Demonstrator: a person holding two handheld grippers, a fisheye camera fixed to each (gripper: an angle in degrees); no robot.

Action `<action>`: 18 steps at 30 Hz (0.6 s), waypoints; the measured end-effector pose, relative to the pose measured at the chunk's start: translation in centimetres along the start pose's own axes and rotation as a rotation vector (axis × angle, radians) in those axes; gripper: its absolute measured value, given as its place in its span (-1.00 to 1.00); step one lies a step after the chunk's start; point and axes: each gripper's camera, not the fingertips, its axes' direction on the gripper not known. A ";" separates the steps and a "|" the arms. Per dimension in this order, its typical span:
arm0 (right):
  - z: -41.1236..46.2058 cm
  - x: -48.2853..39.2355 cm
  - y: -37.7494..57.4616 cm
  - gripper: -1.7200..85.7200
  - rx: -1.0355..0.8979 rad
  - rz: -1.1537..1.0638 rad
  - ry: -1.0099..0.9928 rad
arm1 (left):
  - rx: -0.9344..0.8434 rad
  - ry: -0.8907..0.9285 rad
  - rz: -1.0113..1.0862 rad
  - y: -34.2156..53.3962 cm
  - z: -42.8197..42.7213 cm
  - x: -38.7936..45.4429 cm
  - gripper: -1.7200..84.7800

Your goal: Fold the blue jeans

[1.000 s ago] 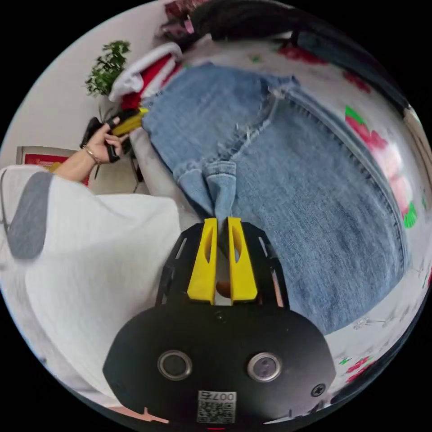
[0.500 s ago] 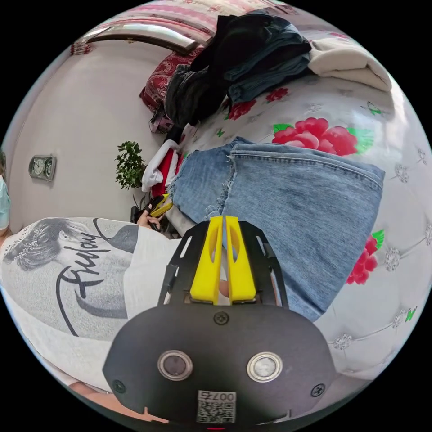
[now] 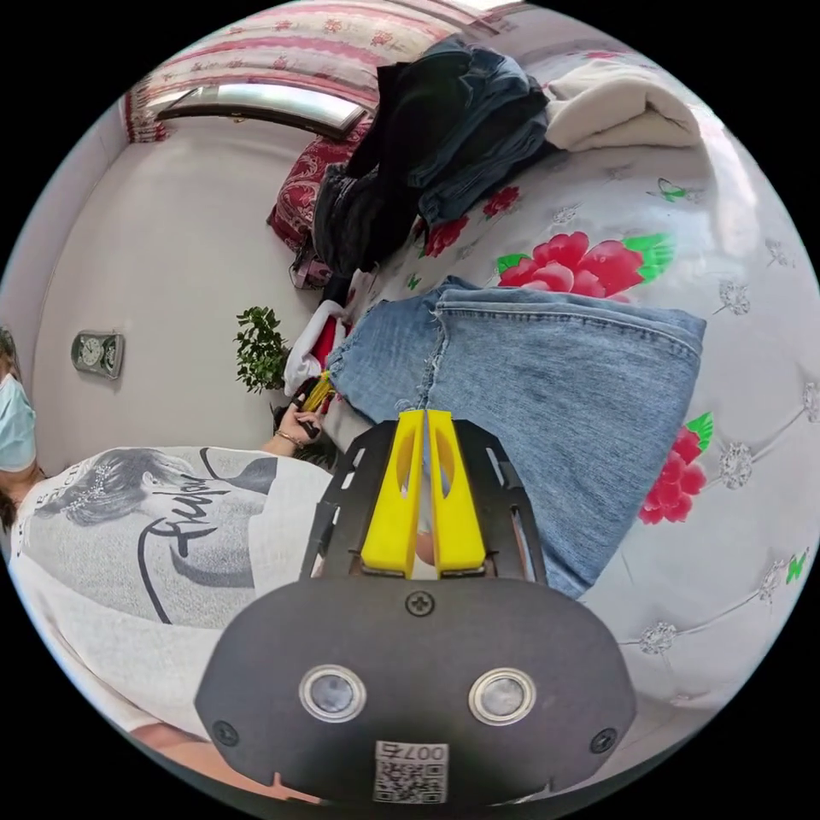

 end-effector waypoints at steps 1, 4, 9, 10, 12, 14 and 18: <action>-0.5 0.2 0.2 -0.96 0.013 0.007 0.003 | -0.005 0.055 0.067 0.2 0.1 2.3 -0.92; -3.1 1.4 1.8 -0.96 0.086 0.050 0.025 | -0.104 0.147 0.338 1.5 1.3 11.0 -0.96; -8.1 4.5 5.7 -0.96 0.255 0.167 0.056 | -0.448 0.326 0.924 9.5 6.7 27.4 -0.98; -8.7 4.8 6.2 -0.96 0.277 0.179 0.054 | -0.583 0.380 1.026 12.5 8.9 30.1 -0.98; -10.2 6.3 8.1 -0.96 0.353 0.238 0.034 | -0.788 0.424 1.135 17.6 12.9 32.5 -0.97; -10.9 7.3 9.5 -0.95 0.400 0.278 0.010 | -1.089 0.428 1.152 24.2 18.5 32.4 -0.94; -11.3 9.1 12.0 -0.91 0.448 0.355 -0.038 | -1.228 0.279 1.176 29.5 21.7 30.3 -0.93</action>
